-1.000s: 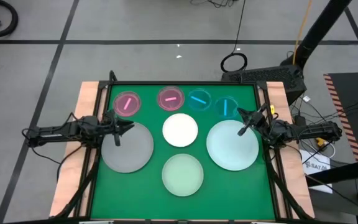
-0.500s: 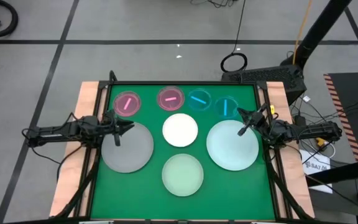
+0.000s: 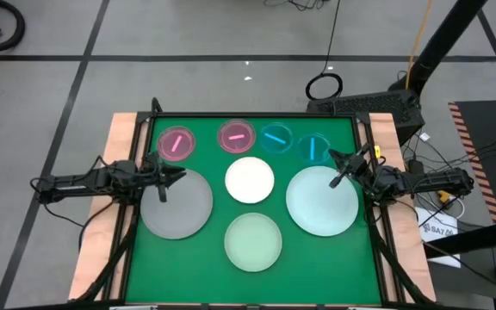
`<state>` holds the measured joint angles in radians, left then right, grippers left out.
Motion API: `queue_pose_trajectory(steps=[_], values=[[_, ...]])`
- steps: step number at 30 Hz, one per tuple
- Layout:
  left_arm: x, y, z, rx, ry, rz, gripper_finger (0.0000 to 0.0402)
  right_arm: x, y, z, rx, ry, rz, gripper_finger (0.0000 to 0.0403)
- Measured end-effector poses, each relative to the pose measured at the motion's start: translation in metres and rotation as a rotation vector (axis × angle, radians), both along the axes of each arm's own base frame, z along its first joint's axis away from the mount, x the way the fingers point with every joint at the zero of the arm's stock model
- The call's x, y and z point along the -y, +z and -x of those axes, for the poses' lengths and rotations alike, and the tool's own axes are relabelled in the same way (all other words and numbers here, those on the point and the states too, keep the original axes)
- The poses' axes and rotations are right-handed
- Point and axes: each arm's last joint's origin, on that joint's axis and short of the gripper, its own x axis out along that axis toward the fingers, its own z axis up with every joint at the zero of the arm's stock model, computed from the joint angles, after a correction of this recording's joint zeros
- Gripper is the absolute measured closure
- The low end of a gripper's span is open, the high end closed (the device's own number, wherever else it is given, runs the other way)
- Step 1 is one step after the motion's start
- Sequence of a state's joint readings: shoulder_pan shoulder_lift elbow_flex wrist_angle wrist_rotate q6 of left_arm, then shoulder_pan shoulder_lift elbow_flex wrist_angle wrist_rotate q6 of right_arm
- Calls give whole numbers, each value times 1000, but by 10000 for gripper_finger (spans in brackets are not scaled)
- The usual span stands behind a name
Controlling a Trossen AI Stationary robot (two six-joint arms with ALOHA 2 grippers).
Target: Stack plastic plates
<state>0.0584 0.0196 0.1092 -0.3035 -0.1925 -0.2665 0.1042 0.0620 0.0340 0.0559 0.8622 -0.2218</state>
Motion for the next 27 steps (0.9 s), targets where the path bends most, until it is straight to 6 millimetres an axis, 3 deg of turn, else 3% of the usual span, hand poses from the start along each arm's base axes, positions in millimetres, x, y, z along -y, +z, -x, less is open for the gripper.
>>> queue_pose_trajectory(steps=[8,15,21,24,27], values=[[0,0,0,-1,-1,-6,314,0,0,0,0,0,0,402],[0,2,-1,-8,-28,-136,314,0,0,0,0,0,0,402],[0,20,-2,276,27,236,314,0,0,0,10,1,-11,402],[0,25,-2,325,23,244,314,-1,0,-1,155,31,-167,402],[0,25,-2,320,20,214,314,-5,5,-3,386,193,-434,402]])
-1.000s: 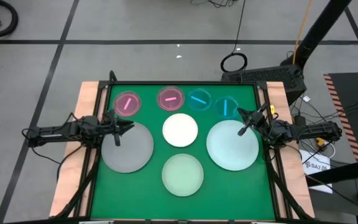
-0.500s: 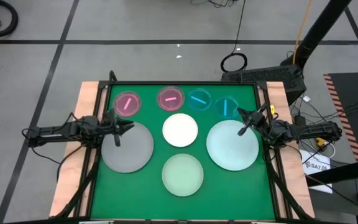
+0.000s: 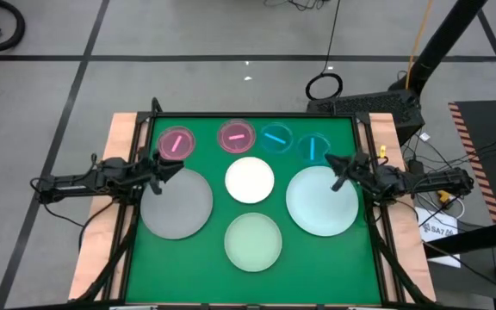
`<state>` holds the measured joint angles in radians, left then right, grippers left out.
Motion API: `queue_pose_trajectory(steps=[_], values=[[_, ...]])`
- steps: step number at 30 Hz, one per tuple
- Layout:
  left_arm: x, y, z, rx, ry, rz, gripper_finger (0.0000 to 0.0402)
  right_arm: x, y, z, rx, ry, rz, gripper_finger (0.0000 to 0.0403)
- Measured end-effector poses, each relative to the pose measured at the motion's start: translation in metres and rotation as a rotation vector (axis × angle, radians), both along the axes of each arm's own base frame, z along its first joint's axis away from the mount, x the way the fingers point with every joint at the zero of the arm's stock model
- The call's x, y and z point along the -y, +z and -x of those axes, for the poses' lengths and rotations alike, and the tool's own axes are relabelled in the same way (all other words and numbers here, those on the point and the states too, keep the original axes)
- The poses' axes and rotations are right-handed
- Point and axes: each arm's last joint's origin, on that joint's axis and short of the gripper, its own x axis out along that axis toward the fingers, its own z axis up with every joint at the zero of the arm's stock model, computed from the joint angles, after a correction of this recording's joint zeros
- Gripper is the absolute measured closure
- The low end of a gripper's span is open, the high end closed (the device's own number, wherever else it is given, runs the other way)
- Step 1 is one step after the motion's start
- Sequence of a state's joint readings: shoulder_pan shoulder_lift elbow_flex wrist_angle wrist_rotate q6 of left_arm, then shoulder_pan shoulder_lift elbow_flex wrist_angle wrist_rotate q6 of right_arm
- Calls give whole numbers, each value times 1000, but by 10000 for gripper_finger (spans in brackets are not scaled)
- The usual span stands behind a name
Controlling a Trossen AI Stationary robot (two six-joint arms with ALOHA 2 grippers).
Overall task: Stack plastic plates
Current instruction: Stack the gray plate on top of the blue plate
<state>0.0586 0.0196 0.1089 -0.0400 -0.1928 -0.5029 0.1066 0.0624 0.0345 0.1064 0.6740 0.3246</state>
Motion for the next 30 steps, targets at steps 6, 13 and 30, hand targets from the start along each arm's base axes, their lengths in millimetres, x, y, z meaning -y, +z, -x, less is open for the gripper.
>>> queue_pose_trajectory(steps=[6,13,30], values=[[0,0,0,-1,0,-2,314,-5,10,-2,240,207,-255,402],[-2,7,1,76,70,21,314,-8,19,-5,322,349,-284,402],[-5,18,4,150,197,-105,314,-13,50,-50,68,317,-152,402]])
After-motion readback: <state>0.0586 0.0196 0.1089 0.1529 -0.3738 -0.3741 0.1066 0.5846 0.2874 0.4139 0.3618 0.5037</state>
